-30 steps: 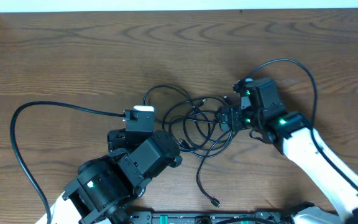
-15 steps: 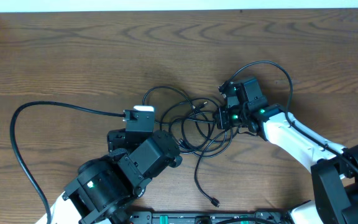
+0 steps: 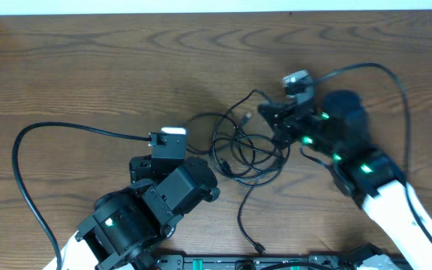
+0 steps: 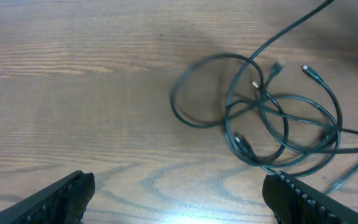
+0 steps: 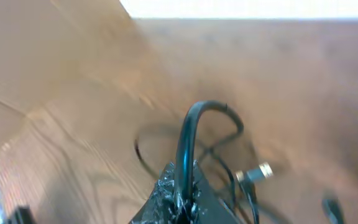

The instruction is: Untangle cables

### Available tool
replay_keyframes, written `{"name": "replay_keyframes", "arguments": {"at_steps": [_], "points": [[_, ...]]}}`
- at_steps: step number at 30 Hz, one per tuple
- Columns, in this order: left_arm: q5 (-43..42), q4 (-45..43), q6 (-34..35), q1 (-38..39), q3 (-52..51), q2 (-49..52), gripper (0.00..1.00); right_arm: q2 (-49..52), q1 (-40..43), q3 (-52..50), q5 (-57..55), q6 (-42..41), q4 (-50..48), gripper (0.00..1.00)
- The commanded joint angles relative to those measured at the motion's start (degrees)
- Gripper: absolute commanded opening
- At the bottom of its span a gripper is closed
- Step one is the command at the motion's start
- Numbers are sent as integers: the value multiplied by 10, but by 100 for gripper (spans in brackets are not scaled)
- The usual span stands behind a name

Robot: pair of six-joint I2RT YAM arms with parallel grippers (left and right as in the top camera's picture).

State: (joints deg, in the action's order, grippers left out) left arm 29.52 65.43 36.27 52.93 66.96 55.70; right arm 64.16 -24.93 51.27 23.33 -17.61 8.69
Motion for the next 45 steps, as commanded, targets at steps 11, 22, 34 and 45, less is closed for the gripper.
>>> {"name": "replay_keyframes", "arguments": {"at_steps": [11,22,34,45], "points": [[10,1,11,-2,15,-3,91,2,61,276,-20,16,139,1],[10,1,11,-2,15,-3,91,115,130,550,-20,27,229,1],[10,1,11,-2,15,-3,91,113,142,616,-151,-41,179,1],[10,1,11,-2,15,-3,91,115,142,615,-376,-103,245,1]]}}
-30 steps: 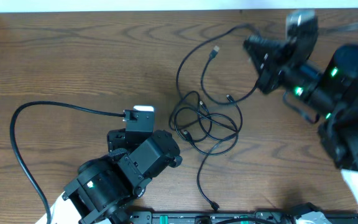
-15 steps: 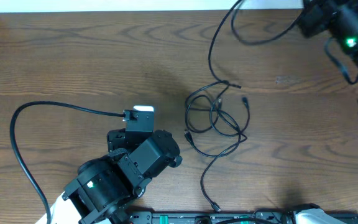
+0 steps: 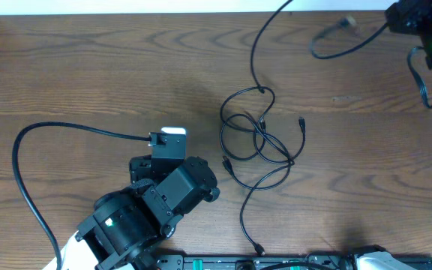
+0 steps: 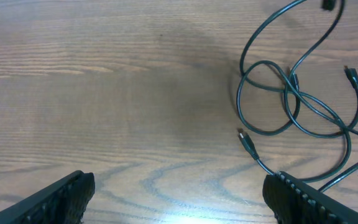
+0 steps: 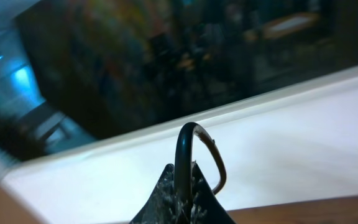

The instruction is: Untangle cables

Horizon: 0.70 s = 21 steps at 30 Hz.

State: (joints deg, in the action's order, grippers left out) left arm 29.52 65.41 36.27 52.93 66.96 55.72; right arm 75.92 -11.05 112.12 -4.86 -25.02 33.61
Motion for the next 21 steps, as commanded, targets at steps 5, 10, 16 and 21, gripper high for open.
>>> {"name": "replay_keyframes", "arguments": {"at_steps": [5,10,16,21], "points": [[10,1,11,-2,15,-4,91,-3,3,6,-181,-28,-6,1],[10,1,11,-2,15,-4,91,-3,3,6,-271,-28,-19,1],[10,1,11,-2,15,-4,91,-3,3,6,-413,-11,-59,2],[10,1,11,-2,15,-4,91,-3,3,6,-436,98,-91,2]]}}
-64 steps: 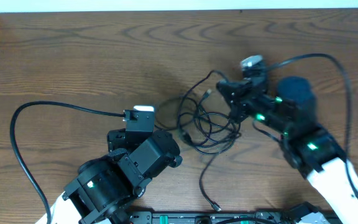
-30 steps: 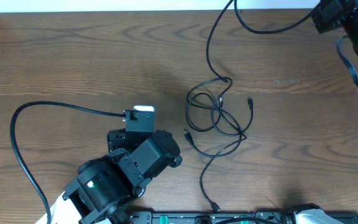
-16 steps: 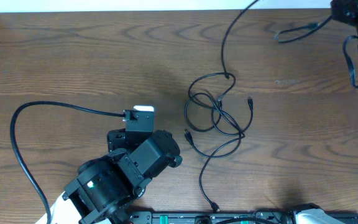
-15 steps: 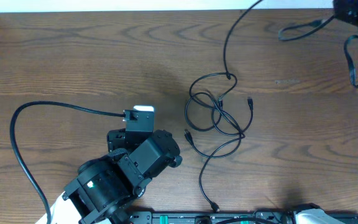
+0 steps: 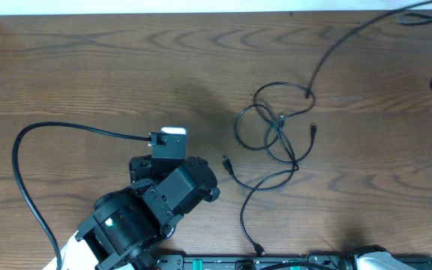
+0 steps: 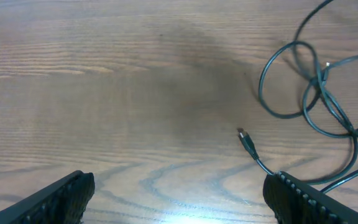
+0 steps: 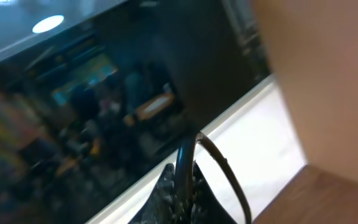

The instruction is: Untangle cables

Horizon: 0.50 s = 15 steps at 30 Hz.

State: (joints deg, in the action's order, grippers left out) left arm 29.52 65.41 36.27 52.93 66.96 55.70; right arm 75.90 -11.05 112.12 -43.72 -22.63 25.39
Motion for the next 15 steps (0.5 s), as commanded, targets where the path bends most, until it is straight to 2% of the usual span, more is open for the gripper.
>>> {"name": "replay_keyframes", "arguments": {"at_steps": [1,5,8,13,15], "points": [[10,1,11,-2,15,-3,91,-2,3,6,-45,101,-9,2],[10,1,11,-2,15,-3,91,3,3,6,-35,242,2,1],[10,2,11,-2,15,-3,91,14,4,6,-39,296,26,1],[10,2,11,-2,15,-3,91,37,12,6,-97,306,88,1],[10,1,11,-2,15,-3,91,43,21,6,-130,279,124,1]]}}
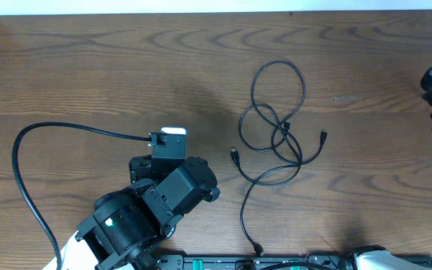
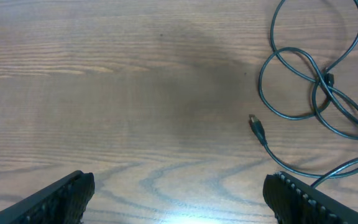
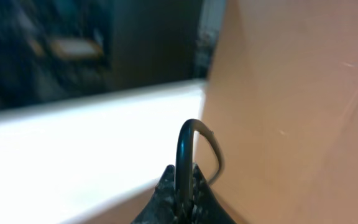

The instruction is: Untangle cables

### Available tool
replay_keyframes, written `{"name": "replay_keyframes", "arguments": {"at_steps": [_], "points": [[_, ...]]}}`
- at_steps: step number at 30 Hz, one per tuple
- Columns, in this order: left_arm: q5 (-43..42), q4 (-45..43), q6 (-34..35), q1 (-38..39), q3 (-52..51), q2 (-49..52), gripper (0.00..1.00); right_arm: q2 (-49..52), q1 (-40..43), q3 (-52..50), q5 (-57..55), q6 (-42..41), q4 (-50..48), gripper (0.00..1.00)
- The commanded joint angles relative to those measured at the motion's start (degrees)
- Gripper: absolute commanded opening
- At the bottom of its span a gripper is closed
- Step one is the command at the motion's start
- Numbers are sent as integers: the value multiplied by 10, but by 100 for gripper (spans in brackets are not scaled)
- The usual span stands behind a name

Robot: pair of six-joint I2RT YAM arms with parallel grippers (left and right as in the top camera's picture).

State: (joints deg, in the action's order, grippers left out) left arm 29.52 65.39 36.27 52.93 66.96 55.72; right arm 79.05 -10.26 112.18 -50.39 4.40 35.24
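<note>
A tangle of thin black cables point(image 1: 276, 135) lies in loops at the middle of the wooden table point(image 1: 88, 67). The left wrist view shows it at the right point(image 2: 319, 87), with one loose plug point(image 2: 258, 129) on the wood. My left gripper point(image 2: 179, 196) is open, empty, and short of the tangle. My right arm is at the table's right edge. In its wrist view my right gripper point(image 3: 182, 183) is shut on a thicker black cable point(image 3: 185, 143), raised off the table. No strand joins that cable to the tangle.
A thick black lead point(image 1: 21, 165) curves from the left arm's camera box point(image 1: 169, 141) over the left of the table. A white strip point(image 1: 201, 6) runs along the far edge. A black rail point(image 1: 276, 262) lies along the near edge.
The strand that ran from the tangle to the upper right corner is gone from the overhead view. The tangle has settled slightly leftward into rounder loops. The left arm has not moved.
My right gripper was shut on a cable at the tangle's right side. Then it was at the far right corner with the cable stretched back to the pile. Then the pile sat further right. Now the held cable is free of it.
</note>
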Motion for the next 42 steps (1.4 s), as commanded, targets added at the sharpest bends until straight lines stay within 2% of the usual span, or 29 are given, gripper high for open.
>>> {"name": "replay_keyframes", "arguments": {"at_steps": [1,9,14,28,36,42], "points": [[10,2,11,-2,15,-4,91,16,21,5,-73,-10,50,1],[10,2,11,-2,15,-4,91,32,124,5,-76,-193,252,1],[10,2,11,-2,15,-4,91,34,219,5,-61,-286,325,1],[10,2,11,-2,15,-4,91,35,478,5,232,-286,366,1],[10,2,11,-2,15,-4,91,43,563,-25,317,-287,359,1],[10,2,11,-2,15,-4,91,56,605,-85,364,-289,323,1]]}}
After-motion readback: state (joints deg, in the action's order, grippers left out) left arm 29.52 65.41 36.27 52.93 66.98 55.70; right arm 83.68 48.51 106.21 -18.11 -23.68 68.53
